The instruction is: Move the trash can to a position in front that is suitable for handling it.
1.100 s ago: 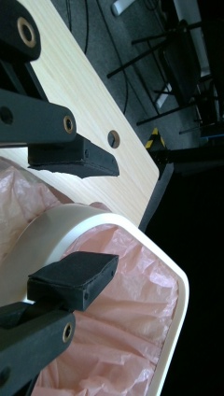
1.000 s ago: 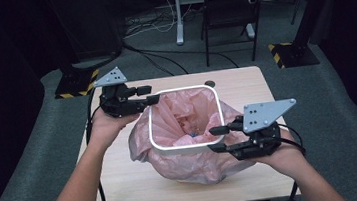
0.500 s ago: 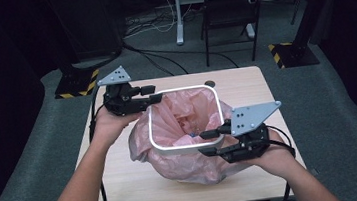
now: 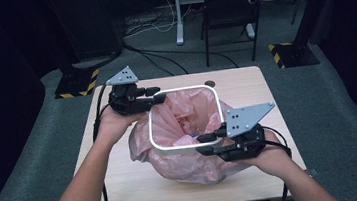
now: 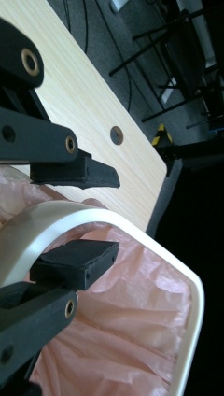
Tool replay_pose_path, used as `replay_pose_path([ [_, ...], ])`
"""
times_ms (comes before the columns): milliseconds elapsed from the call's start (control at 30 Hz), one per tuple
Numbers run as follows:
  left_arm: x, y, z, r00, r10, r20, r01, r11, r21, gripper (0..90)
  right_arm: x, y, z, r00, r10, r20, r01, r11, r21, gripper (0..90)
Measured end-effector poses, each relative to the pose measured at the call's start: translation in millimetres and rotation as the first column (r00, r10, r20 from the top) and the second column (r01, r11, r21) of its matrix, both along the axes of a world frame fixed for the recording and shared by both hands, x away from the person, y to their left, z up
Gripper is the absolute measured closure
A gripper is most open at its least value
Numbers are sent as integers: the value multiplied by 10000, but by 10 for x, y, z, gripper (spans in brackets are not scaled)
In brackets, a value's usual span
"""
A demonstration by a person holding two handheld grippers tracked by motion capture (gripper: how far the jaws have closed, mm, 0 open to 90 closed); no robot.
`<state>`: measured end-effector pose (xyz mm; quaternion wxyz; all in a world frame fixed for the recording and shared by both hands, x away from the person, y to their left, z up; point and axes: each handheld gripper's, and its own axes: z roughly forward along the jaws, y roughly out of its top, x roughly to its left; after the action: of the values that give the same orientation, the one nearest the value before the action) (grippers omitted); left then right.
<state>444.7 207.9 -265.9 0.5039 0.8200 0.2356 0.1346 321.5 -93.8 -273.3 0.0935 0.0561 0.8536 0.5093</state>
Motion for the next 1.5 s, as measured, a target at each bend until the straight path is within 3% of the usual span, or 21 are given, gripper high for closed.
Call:
replay_pose_path([
  [233,-3,-54,-4,9998,-180,27,180,9997,174,686,25,35,-2,9999,166,-28,-166,9997,-176,718],
  [567,15,-73,9,10000,-59,74,56,9991,416,742,67,111,-6,9986,507,-122,-512,9975,-492,745],
  [767,19,-77,10,9999,-70,108,65,9990,448,747,83,117,10,9973,714,-194,-723,9962,-495,790],
  [1500,20,-61,36,9999,-153,43,151,9993,355,753,91,110,32,9960,844,-298,-854,9957,-360,802],
])
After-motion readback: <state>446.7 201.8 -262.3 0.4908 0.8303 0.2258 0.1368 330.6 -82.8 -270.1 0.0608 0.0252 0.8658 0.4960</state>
